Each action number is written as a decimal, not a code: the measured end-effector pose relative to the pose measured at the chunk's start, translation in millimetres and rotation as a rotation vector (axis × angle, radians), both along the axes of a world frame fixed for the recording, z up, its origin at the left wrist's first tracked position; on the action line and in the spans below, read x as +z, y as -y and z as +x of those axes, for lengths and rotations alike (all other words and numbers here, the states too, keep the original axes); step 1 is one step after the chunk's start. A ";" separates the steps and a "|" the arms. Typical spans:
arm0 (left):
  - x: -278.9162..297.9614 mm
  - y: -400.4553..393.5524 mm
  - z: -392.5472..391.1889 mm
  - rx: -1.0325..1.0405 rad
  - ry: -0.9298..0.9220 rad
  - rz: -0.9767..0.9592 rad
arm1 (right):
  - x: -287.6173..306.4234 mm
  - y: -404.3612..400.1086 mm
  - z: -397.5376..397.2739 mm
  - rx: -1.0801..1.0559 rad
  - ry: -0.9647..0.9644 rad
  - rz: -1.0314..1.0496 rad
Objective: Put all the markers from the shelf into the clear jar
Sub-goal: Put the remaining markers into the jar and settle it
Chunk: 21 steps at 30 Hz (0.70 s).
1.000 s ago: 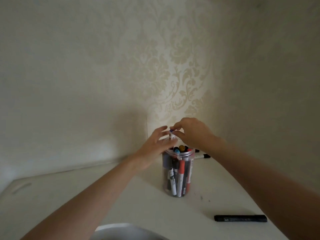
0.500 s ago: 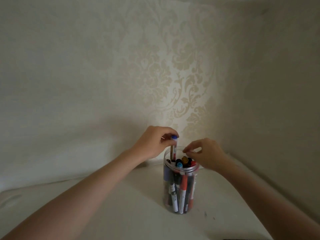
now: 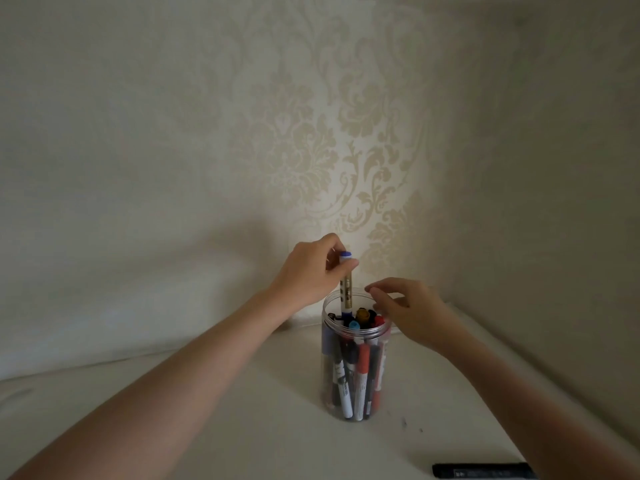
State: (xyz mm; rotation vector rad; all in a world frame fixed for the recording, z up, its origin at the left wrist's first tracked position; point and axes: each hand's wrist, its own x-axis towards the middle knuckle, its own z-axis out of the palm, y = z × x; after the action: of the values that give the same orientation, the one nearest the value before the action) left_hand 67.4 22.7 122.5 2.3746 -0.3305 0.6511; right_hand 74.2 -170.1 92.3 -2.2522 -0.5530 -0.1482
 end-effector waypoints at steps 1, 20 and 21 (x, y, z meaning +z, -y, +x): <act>-3.2 -0.9 -1.3 0.000 -0.028 -0.008 | -1.7 4.2 -2.8 0.013 -0.009 0.030; 42.3 4.3 -32.2 0.073 0.131 -0.245 | -76.8 118.9 -45.6 -0.102 -0.023 -0.206; 47.0 1.4 -36.3 0.045 0.106 -0.266 | -63.9 113.1 -40.0 -0.155 0.007 -0.074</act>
State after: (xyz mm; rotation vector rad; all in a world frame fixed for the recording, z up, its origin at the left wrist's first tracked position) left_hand 31.0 21.3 169.5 2.1039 -0.2215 0.7927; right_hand 34.3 -283.2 28.5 -2.3669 -0.3935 -0.2173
